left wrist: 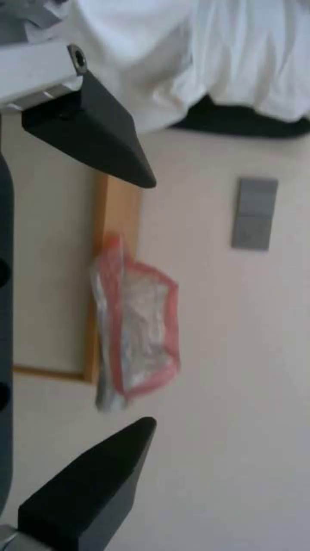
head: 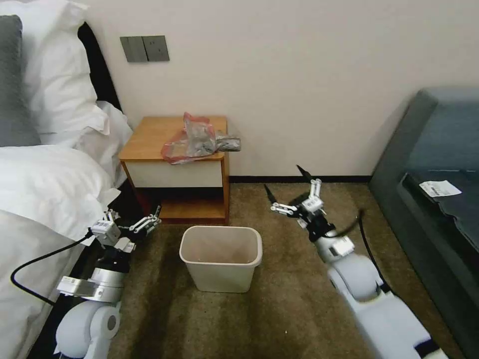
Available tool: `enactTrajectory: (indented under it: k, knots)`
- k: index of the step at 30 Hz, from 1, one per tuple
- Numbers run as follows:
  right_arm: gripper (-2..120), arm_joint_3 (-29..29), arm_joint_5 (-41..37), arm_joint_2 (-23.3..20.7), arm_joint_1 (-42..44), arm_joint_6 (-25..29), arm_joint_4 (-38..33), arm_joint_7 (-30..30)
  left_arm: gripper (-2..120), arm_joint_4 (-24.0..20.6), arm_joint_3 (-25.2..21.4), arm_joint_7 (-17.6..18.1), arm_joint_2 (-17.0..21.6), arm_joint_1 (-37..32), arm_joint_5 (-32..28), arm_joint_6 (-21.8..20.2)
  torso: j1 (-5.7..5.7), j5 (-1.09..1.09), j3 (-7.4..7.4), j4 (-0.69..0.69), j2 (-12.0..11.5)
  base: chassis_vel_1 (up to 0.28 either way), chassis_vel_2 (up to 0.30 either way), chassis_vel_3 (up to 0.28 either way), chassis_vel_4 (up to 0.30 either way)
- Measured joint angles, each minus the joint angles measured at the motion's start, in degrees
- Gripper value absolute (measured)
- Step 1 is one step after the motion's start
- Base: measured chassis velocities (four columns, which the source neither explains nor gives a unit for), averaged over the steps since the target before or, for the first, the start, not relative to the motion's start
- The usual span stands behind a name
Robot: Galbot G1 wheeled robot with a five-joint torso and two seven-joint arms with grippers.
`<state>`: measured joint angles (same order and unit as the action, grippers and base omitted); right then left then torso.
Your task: Pick up the garbage bag from the table and place it over the trash can.
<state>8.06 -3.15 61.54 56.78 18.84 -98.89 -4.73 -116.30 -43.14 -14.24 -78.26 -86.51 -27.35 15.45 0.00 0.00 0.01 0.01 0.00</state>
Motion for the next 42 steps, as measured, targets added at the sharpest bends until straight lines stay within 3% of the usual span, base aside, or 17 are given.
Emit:
enactTrajectory:
  k: [5, 8, 16, 23, 26, 30, 42]
  knots:
    - [100, -6.2, 0.8, -3.3, -8.6, -1.3, 5.2, 0.6, 99, 0.8, 0.0, 1.7, -0.2, 1.3, 1.2, 0.2, 0.00, 0.01, 0.00, -0.01, 0.0, 0.000, 0.000, 0.000, 0.000]
    - [100, -12.3, 2.9, -5.3, -18.5, -1.6, 11.1, -0.3, 99, 1.3, 0.4, 1.9, -0.4, 2.2, 1.7, 0.2, 0.00, 0.00, 0.00, -0.01, 0.0, 0.000, 0.000, 0.000, 0.000]
    - [100, -23.4, 9.1, -3.1, -32.0, -1.7, 21.4, -0.2, 98, 3.6, 1.3, 2.9, -0.5, 4.0, 2.2, 0.7, 0.00, -0.01, 0.00, 0.00, 0.0, 0.000, 0.000, 0.000, 0.000]
    - [100, -27.4, 23.0, 2.7, -42.4, -0.6, 31.4, -5.0, 98, 5.1, 2.4, 3.0, 0.2, 5.1, 2.9, 1.0, 0.00, -0.02, 0.00, 0.00, 0.0, 0.000, 0.000, 0.000, 0.000]
    - [100, -28.3, 25.6, 4.2, -44.6, -0.6, 34.1, -6.6, 98, 5.4, 2.5, 3.0, 0.0, 5.5, 3.2, 1.1, 0.00, -0.01, 0.00, 0.00, 0.0, 0.000, 0.000, 0.000, 0.000]
    - [100, -30.7, 27.1, 5.8, -46.7, -0.9, 37.9, -7.2, 98, 5.7, 2.6, 3.1, -0.7, 5.5, 3.2, 1.4, 0.01, 0.00, 0.00, 0.00, 0.0, 0.000, 0.000, 0.000, 0.000]
    - [100, -30.1, 31.2, 10.7, -49.3, 0.7, 47.0, -5.4, 98, 6.3, 3.0, 3.1, -1.4, 5.0, 4.2, 2.1, 0.00, 0.00, -0.01, -0.01, 0.0, 0.000, 0.000, 0.000, 0.000]
